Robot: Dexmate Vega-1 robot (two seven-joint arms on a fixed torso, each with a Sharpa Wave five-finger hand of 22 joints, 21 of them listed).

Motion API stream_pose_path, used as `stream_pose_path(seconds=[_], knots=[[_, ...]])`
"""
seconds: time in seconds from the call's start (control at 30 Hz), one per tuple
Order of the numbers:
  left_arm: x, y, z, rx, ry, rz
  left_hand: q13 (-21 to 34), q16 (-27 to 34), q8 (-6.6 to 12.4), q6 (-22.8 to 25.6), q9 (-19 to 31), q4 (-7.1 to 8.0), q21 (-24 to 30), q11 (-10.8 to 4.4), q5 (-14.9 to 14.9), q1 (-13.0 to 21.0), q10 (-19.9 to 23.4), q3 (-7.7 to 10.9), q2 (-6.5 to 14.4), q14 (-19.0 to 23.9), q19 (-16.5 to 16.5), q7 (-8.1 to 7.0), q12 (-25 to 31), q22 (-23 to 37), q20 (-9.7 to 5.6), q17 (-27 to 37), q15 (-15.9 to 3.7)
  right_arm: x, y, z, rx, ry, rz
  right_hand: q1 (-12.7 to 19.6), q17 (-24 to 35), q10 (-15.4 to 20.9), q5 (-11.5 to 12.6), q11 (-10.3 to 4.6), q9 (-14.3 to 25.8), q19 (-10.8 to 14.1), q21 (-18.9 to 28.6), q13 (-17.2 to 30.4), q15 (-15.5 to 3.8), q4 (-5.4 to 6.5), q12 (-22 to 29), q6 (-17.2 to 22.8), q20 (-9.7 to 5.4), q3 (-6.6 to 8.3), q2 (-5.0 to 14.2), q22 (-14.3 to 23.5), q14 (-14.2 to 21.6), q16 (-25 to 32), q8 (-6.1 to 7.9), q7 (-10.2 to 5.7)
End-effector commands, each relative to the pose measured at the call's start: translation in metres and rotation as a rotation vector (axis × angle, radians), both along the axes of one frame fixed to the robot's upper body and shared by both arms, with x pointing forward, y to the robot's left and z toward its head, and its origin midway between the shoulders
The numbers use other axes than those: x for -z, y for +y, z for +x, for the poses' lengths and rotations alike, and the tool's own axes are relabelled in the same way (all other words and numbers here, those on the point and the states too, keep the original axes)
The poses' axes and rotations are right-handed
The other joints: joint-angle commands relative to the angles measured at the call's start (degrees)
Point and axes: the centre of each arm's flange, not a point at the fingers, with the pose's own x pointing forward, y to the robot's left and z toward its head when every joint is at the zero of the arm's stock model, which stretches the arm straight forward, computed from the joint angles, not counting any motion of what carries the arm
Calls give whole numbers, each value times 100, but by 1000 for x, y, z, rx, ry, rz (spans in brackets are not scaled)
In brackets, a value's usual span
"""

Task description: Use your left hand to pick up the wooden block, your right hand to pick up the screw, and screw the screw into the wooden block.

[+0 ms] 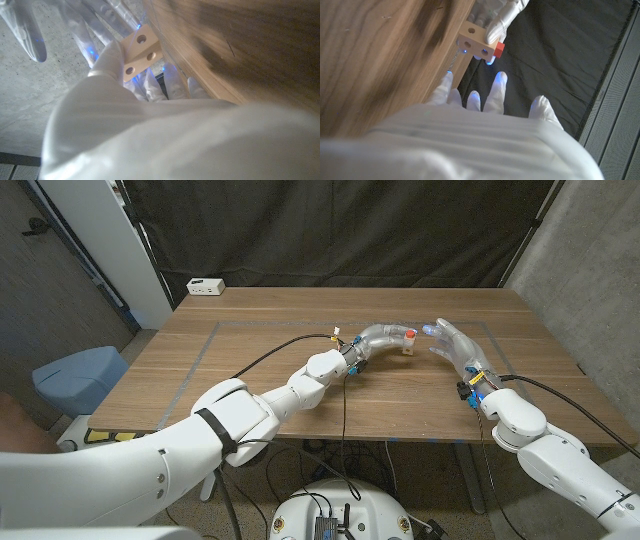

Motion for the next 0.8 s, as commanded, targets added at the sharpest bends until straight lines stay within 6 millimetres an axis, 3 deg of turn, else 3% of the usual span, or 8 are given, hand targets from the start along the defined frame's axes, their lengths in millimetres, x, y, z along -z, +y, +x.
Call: stream_pose_path(seconds=[0.03, 0.5, 0.8], knots=[[-2, 5, 4, -2, 9, 23, 568, 16, 37, 566, 26, 306, 31, -48, 31, -271, 126, 342, 361, 58, 31, 357, 480, 14, 20, 9, -449, 1, 5, -1, 13, -4, -3, 23, 15, -66, 2, 4, 16, 20, 8, 17, 18, -19, -5, -173, -150, -10, -38, 32, -51, -43, -19, -43], [-4, 8, 6, 1, 21, 33, 571, 17, 33, 557, 26, 314, 32, -51, 29, -282, 119, 338, 364, 54, 32, 359, 479, 14, 14, 13, -431, -3, 10, -2, 20, -2, -13, 21, 17, -131, 3, -31, 5, -62, -18, 17, -7, -20, 1, -631, -241, -15, -45, 35, -119, -60, -52, -187], [1, -1, 9, -50, 47, 34, 571, 18, 34, 562, 26, 307, 33, -50, 27, -276, 125, 334, 355, 54, 36, 365, 483, 14, 12, 14, -442, -1, 2, 12, 0, -14, -7, 18, 18, -146, 3, -37, 0, -111, -30, 16, -17, -19, 4, -741, -223, -18, -49, 35, -133, -59, -43, -228]])
